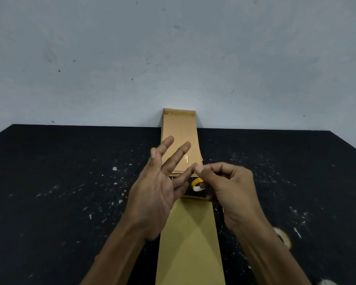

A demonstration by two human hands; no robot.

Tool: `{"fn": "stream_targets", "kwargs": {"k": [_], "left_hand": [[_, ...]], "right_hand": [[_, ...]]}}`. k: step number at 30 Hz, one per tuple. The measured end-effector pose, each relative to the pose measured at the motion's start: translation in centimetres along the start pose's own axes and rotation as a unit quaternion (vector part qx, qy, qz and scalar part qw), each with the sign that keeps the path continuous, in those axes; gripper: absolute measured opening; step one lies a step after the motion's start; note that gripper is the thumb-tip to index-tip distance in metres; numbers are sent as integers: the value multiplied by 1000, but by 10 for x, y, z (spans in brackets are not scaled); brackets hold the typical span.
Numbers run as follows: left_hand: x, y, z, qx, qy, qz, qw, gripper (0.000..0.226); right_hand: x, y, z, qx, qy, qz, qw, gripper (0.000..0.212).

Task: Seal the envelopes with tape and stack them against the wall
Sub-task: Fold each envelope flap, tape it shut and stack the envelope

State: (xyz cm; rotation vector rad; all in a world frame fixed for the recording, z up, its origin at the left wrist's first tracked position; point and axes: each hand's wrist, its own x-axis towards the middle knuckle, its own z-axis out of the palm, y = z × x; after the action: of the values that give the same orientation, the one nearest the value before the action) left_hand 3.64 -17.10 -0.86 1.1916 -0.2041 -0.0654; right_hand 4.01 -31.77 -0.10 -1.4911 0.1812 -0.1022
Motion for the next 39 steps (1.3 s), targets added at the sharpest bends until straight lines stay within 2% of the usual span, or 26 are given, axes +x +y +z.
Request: {"fn": "stream_targets", "kwargs": {"k": [4,6,8,11,14,15,16,17,19,20,22,24,26,28,31,33,36,39], "left_hand": [[3,-8,-9,138,17,48,989,57],[9,-11,-13,186,34,38,981,48],[6,-18,-13,277,24,42,960,48],[-9,-25,-9,503,-14,117,856,56],[-7,-29,-16,623,26,140,769,63],[-4,-26,-19,640,38,124,758,65],[-2,-23,-22,634,45,106,765,67],[-3,-20,-23,592,49,82,800,65],[-5,-9,-21,419,68,32,905,45],[-4,-3,-18,315,77,2,946,36],[-1,7,-12,161,81,-68,981,34],[1,11,-11,99,72,-116,986,43],[3,10,-12,90,47,-135,986,47],[3,8,-14,98,31,-127,987,41],[4,3,-20,119,46,-107,986,36],[5,0,-24,153,62,-97,982,31],[2,-3,-25,215,73,-89,970,11],[-3,-10,-26,255,103,-81,958,12]], "right_hand": [[-2,-10,-8,84,-42,23,995,7],[-2,-15,-12,144,-93,37,984,7],[-3,-17,-14,183,-123,35,975,8],[-3,-13,-13,172,-125,15,977,9],[-5,-8,-13,175,-126,-2,977,14],[-5,-7,-14,184,-124,-6,975,14],[-5,-8,-16,188,-122,-11,975,13],[-4,-8,-17,185,-122,-13,975,13],[-2,-8,-20,182,-129,-9,975,12],[-1,-7,-21,186,-134,-4,973,11],[0,-3,-21,200,-146,10,969,11],[1,1,-20,210,-156,23,965,12],[2,3,-18,211,-161,28,964,11],[3,4,-17,209,-164,27,964,12],[2,4,-18,196,-162,31,967,13],[3,1,-20,141,-154,47,977,11],[2,-2,-25,4,-140,74,987,14],[0,1,-27,-80,-104,64,989,14]]}}
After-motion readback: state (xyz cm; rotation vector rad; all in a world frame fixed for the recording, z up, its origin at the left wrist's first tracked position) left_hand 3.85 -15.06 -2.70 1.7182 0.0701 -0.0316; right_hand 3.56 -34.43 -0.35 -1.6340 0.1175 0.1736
